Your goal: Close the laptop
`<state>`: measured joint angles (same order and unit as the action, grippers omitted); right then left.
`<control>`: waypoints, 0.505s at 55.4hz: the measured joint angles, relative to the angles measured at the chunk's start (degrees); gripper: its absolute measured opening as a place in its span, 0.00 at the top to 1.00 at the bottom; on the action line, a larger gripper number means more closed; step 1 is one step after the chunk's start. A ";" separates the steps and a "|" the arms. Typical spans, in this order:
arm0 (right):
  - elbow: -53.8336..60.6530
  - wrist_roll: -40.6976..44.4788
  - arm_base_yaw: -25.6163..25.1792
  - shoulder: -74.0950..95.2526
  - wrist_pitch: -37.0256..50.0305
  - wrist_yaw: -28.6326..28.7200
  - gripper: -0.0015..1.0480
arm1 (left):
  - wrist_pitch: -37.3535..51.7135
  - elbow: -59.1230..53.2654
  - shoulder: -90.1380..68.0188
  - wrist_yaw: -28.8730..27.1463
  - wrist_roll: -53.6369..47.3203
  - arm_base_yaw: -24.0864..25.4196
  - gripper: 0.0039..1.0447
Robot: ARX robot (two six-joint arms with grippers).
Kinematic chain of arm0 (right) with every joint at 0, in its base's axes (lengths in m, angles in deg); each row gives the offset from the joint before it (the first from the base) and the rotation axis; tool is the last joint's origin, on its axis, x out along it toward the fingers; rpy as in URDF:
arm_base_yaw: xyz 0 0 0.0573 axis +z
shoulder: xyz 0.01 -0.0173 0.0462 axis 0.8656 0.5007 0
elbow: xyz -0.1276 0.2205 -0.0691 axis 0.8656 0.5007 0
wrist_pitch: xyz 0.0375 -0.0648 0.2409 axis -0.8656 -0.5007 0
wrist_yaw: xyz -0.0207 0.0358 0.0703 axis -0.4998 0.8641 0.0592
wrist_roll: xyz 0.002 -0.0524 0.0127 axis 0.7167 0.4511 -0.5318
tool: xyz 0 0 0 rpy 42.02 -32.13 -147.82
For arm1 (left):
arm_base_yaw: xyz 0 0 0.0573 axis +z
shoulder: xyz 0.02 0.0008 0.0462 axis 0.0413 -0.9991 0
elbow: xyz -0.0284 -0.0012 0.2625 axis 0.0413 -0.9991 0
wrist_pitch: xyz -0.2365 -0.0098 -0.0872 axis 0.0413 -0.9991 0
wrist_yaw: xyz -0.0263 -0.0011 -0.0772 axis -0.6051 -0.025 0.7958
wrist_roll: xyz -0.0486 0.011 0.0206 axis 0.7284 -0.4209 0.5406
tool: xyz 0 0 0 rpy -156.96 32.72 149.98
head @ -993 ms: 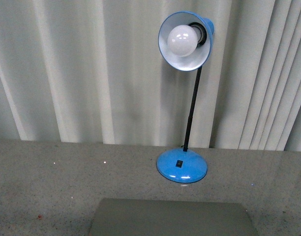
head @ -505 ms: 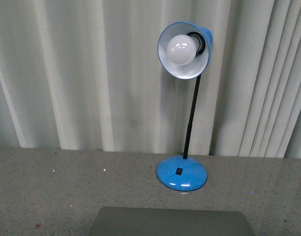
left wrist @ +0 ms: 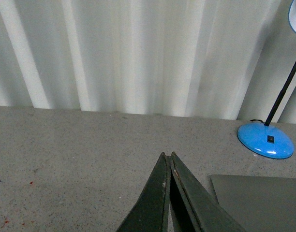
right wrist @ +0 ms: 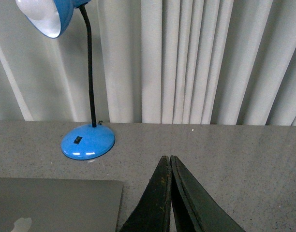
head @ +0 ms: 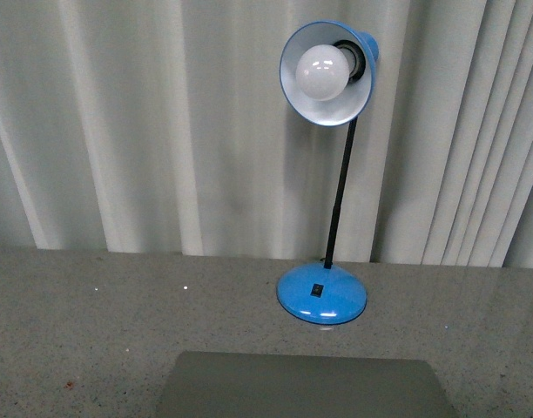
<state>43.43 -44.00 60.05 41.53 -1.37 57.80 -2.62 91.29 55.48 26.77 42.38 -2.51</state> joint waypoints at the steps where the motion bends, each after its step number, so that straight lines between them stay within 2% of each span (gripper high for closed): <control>1: 0.00 0.02 0.00 -0.28 -0.31 0.00 0.97 | -0.61 0.00 0.63 0.00 0.00 0.00 0.97; 28: 0.00 0.00 0.00 -12.31 -12.02 0.04 0.97 | -12.81 0.00 13.18 0.00 0.00 0.00 0.97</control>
<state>43.43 -44.00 60.05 29.23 -13.39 57.84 -15.43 91.29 68.66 26.77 42.38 -2.51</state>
